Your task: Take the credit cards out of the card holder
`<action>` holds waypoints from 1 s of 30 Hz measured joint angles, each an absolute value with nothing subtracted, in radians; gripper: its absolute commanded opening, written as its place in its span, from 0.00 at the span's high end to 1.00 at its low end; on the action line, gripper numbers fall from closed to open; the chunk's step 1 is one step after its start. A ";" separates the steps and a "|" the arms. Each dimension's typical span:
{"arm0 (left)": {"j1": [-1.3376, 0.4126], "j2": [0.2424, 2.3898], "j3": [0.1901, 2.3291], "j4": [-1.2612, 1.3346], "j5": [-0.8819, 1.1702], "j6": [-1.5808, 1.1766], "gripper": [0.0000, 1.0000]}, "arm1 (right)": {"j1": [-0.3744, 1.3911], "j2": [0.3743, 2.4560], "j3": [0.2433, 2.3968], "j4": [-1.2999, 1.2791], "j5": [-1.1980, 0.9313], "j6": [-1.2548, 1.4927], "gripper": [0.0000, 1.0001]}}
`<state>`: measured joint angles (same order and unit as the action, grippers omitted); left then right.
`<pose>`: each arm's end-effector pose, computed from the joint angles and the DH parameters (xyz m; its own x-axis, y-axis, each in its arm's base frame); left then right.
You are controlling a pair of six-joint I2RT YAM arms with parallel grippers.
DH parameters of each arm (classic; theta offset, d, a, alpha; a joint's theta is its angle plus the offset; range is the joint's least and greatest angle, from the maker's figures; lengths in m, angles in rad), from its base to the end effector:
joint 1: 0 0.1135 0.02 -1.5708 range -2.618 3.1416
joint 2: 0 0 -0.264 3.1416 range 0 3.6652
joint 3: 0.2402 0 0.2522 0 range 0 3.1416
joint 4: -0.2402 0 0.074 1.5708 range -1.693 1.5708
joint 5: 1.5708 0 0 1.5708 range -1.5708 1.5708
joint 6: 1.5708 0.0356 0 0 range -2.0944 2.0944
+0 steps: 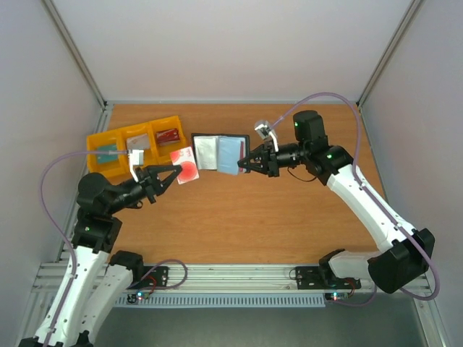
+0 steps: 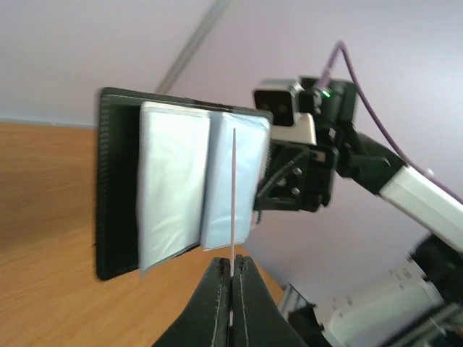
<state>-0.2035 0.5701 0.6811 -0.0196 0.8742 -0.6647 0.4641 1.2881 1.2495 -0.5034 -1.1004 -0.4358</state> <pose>0.1228 -0.0532 0.3516 -0.4710 -0.3069 -0.8270 0.7460 0.3617 -0.5591 0.2278 0.1495 0.3710 -0.0443 -0.2361 -0.9707 -0.9977 -0.0399 0.0552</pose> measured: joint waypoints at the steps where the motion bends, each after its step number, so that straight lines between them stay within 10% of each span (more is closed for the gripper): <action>1: -0.193 0.572 0.681 -0.025 0.859 -0.675 1.00 | 0.452 1.285 1.238 -0.489 -1.091 -0.415 0.99; 11: -0.050 0.714 0.867 -0.349 0.540 -0.743 1.00 | 0.357 1.279 1.179 -0.362 -0.892 -0.184 0.99; 21: 0.184 1.322 1.495 -0.912 0.235 -0.593 1.00 | 0.357 1.265 1.175 -0.326 -0.838 -0.154 0.99; 30: 0.373 1.396 1.487 -1.003 0.342 -0.570 1.00 | 0.357 1.221 1.172 -0.329 -0.841 -0.169 0.99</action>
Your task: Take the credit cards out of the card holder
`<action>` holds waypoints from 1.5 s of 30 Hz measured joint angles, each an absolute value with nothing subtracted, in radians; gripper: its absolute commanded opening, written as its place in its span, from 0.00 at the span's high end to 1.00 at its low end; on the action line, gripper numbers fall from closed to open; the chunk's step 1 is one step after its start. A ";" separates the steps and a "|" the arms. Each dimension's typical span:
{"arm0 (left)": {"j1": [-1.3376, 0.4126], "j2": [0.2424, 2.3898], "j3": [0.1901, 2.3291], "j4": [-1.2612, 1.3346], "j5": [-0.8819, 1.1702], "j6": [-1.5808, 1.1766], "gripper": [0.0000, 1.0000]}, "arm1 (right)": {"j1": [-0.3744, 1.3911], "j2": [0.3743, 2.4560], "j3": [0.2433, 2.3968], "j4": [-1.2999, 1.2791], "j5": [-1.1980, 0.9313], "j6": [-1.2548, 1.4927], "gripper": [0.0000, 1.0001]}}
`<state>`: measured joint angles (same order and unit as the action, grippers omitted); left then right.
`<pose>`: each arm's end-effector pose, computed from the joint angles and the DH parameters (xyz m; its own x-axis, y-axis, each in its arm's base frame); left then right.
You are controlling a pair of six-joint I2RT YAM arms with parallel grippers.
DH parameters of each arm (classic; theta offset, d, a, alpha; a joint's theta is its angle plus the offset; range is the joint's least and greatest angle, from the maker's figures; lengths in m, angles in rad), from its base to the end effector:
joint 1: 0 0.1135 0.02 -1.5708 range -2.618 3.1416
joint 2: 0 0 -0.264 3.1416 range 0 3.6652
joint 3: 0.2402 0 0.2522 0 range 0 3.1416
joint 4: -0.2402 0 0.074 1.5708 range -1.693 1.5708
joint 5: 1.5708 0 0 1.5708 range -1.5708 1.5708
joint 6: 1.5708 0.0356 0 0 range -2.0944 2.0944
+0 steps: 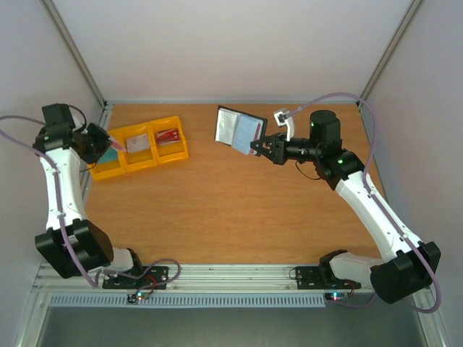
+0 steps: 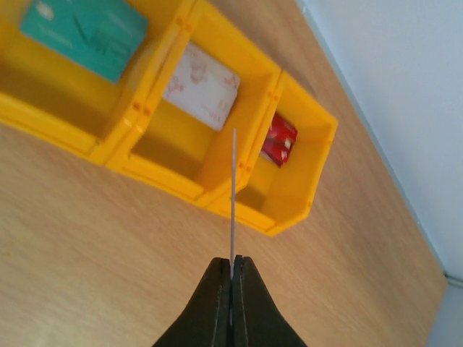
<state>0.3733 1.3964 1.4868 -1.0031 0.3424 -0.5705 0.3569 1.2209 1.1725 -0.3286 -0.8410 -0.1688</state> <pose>0.2637 0.0904 0.3703 -0.5378 -0.7569 -0.3713 -0.5260 0.6454 -0.5539 0.2418 0.1185 0.3736 -0.1918 -0.1911 -0.9627 -0.9276 0.3556 0.1143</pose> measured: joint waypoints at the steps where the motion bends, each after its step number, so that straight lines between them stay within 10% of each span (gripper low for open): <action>1: 0.388 1.391 1.456 -0.994 0.377 -0.575 1.00 | 0.357 1.212 1.169 -0.329 -0.842 -0.174 0.99; 19: 0.390 0.991 1.057 -0.744 1.211 -0.256 1.00 | 0.357 1.180 1.116 -0.303 -0.888 -0.200 0.99; 45: 0.438 1.120 1.121 -0.718 0.775 -0.344 1.00 | 0.357 1.158 1.106 -0.299 -0.889 -0.226 0.99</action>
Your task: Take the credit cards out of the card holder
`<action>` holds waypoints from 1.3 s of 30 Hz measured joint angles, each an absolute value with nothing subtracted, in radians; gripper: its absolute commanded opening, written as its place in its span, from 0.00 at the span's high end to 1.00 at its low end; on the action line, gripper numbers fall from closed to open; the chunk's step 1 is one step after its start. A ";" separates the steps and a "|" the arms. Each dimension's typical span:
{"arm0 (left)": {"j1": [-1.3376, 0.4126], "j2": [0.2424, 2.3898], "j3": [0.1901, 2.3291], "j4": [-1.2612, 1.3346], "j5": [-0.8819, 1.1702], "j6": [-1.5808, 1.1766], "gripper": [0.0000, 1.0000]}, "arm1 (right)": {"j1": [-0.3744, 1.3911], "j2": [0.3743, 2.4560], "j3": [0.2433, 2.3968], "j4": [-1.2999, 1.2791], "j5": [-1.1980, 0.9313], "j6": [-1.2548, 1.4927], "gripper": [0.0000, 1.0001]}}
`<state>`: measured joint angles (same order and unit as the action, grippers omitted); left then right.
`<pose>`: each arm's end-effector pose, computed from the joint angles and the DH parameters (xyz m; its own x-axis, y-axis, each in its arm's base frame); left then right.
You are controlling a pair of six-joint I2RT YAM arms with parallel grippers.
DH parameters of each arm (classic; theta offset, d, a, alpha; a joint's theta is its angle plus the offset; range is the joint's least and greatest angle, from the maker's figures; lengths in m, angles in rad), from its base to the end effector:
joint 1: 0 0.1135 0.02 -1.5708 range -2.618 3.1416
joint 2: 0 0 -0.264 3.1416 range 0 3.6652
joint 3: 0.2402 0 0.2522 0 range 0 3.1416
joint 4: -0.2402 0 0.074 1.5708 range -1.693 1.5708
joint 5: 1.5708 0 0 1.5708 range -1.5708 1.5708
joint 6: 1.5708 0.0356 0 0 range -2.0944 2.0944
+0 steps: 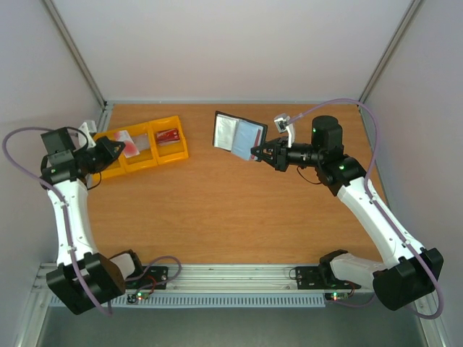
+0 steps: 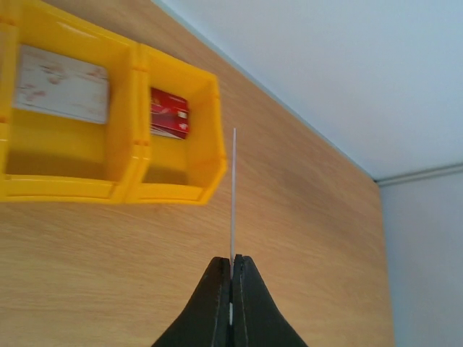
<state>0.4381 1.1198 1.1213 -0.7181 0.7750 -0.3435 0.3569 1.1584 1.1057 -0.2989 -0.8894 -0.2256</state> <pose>0.2141 0.0728 0.3462 -0.6189 -0.5556 -0.5552 -0.0358 0.7261 -0.6867 0.2269 0.1141 0.3692 -0.1125 -0.1923 -0.9749 -0.9526 0.3000 0.0507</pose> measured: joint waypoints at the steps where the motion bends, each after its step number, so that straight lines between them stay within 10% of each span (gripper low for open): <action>1: 0.447 1.125 1.124 -0.722 0.755 -0.344 1.00 | 0.357 1.159 1.106 -0.299 -0.889 -0.226 0.99; 31: 0.478 1.045 0.908 -0.801 0.652 -0.470 1.00 | 0.357 1.169 1.106 -0.300 -0.890 -0.235 0.99; 39: 0.144 1.201 0.807 -0.836 0.702 -0.546 1.00 | 0.357 1.227 1.127 -0.322 -0.889 -0.239 0.99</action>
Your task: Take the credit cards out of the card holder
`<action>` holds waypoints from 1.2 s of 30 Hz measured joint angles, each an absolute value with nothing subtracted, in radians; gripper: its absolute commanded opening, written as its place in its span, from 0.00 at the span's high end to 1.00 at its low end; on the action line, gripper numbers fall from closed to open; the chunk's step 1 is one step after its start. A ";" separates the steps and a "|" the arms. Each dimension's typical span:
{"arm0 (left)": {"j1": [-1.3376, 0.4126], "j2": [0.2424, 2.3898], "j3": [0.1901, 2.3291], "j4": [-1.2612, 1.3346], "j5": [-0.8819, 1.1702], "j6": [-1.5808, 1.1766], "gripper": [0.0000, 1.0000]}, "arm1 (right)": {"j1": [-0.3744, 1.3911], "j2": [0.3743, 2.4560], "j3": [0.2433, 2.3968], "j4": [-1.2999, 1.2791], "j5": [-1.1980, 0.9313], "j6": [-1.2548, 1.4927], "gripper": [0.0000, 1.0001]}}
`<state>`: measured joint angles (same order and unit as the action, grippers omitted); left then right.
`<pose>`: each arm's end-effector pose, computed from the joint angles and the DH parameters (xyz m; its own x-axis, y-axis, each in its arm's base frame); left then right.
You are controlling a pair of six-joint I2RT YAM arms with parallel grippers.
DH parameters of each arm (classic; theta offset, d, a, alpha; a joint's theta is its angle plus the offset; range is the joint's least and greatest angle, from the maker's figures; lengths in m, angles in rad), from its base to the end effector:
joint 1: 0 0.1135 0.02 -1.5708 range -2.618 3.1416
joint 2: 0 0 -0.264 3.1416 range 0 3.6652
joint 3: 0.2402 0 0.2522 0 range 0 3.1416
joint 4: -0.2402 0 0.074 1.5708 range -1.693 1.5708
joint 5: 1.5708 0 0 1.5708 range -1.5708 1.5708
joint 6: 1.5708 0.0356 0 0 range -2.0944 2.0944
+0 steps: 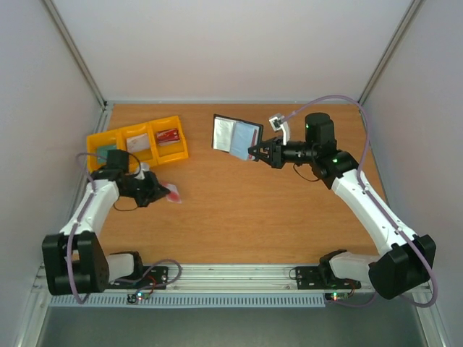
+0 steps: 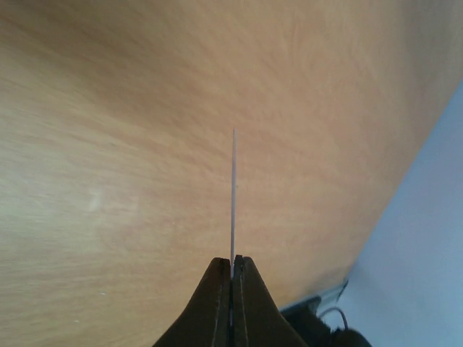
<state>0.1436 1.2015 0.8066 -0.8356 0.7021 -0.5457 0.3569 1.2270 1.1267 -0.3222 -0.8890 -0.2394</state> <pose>0.2088 0.0070 0.2255 -0.8515 -0.5235 0.0307 -0.3952 0.6022 -0.6936 0.2421 0.1198 0.3577 -0.1637 -0.2205 -0.9615 -0.9496 0.2993 0.0930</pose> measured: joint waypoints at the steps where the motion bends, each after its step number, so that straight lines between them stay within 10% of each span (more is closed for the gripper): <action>1: 0.111 1.222 0.803 -0.827 0.712 -0.556 1.00 | 0.357 1.235 1.130 -0.326 -0.888 -0.240 0.99; 12: -0.281 1.443 0.693 -0.585 0.801 -0.715 1.00 | 0.373 1.302 1.194 -0.350 -0.860 -0.243 0.99; 36: -0.348 1.489 0.603 -0.430 0.788 -0.803 1.00 | 0.375 1.303 1.204 -0.410 -0.860 -0.305 0.99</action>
<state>-0.3477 1.4887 0.6025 -0.4301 0.7883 -0.8028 0.3752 1.3025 1.2037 -0.4095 -0.8604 -0.3050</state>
